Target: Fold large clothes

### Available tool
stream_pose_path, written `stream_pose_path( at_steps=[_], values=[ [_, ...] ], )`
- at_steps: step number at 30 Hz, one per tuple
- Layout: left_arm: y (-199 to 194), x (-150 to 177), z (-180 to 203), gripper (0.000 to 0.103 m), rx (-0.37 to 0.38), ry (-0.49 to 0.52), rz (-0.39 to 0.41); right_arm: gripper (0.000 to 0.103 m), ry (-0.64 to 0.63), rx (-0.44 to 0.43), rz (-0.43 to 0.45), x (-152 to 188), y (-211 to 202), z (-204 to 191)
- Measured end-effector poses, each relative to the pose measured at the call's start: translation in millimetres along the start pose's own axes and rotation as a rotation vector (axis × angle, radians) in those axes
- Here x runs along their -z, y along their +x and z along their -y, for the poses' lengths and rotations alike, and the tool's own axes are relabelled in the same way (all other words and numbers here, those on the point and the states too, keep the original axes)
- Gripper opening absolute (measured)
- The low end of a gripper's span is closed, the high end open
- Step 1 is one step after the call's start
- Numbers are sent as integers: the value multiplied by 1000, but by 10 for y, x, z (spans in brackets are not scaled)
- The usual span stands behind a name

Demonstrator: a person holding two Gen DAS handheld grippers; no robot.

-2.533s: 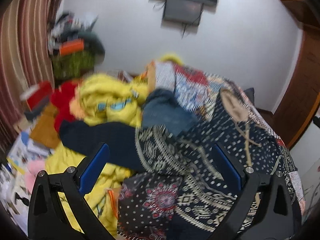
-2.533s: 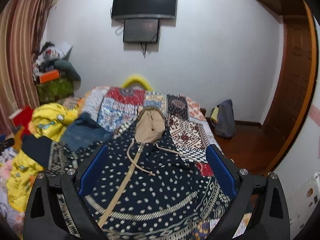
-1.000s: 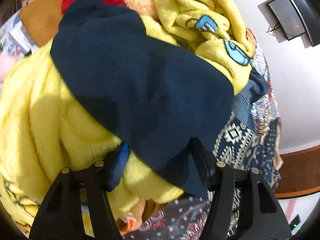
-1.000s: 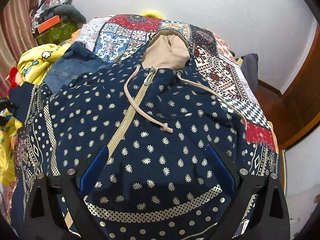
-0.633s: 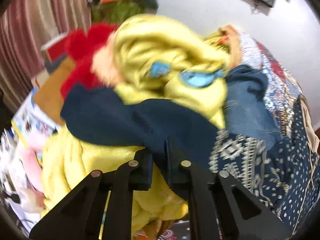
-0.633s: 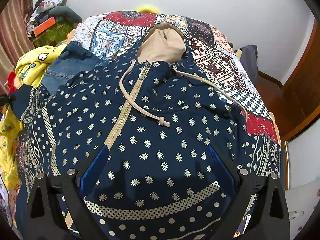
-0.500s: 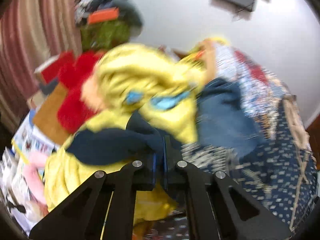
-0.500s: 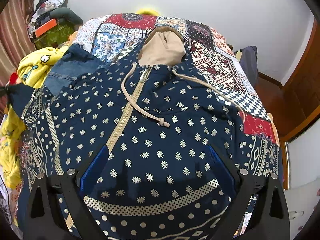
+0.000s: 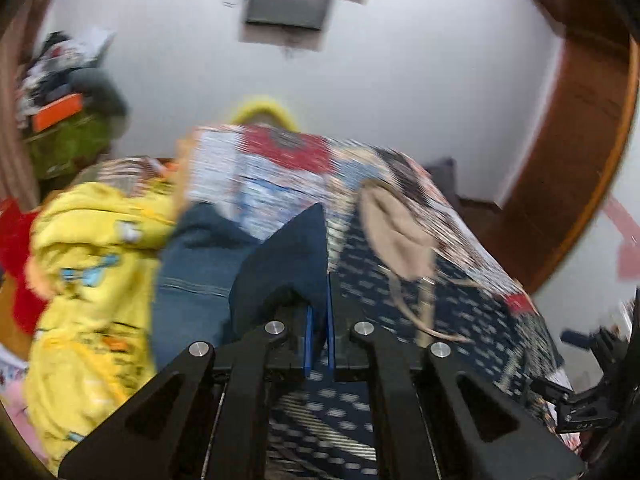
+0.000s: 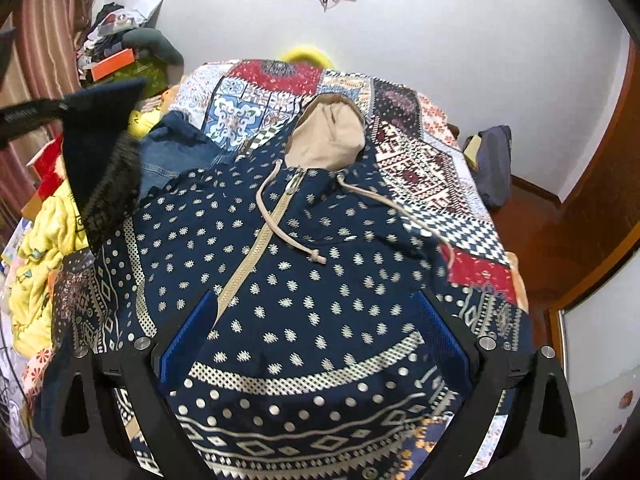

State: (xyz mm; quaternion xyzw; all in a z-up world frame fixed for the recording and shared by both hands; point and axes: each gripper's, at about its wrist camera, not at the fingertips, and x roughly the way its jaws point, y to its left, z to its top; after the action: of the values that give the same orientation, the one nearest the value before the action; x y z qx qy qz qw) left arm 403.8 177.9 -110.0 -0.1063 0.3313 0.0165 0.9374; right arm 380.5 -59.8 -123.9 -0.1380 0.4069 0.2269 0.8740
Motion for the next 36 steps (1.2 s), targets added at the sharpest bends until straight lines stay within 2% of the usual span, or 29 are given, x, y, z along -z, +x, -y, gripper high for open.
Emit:
stream_pose_path(
  at_steps=[4,8,12,15,18,20,22,23,29,36],
  values=[
    [317,212,536,4,75,61,-90,97,6,3,-1,76,-69,105],
    [747,561,968,4,110,115,-237,97,12,2,-31,192,-40,198],
    [1145,949,1173,4,114,140,-380,97,11,3,-62,322,-4,253],
    [1307,1200,1158,4,105,145,-459,97,9,6,-83,388,26,292],
    [1232,1271,1131,9,114,148,-451,97,4,6,-97,419,36,295],
    [1162,1271,1086,18,144,128,-470,97,-2,7,-98,424,29,274],
    [1057,1278,1025,35,165,118,-471,97,-11,8,-99,401,26,231],
    [994,1291,992,37,167,117,-466,97,-15,6,-97,383,21,198],
    [526,1250,613,40,164,114,-395,97,-85,-20,-66,174,5,-171],
    [188,1093,-212,40,38,45,-305,97,-183,-61,-52,-67,194,-746]
  ],
)
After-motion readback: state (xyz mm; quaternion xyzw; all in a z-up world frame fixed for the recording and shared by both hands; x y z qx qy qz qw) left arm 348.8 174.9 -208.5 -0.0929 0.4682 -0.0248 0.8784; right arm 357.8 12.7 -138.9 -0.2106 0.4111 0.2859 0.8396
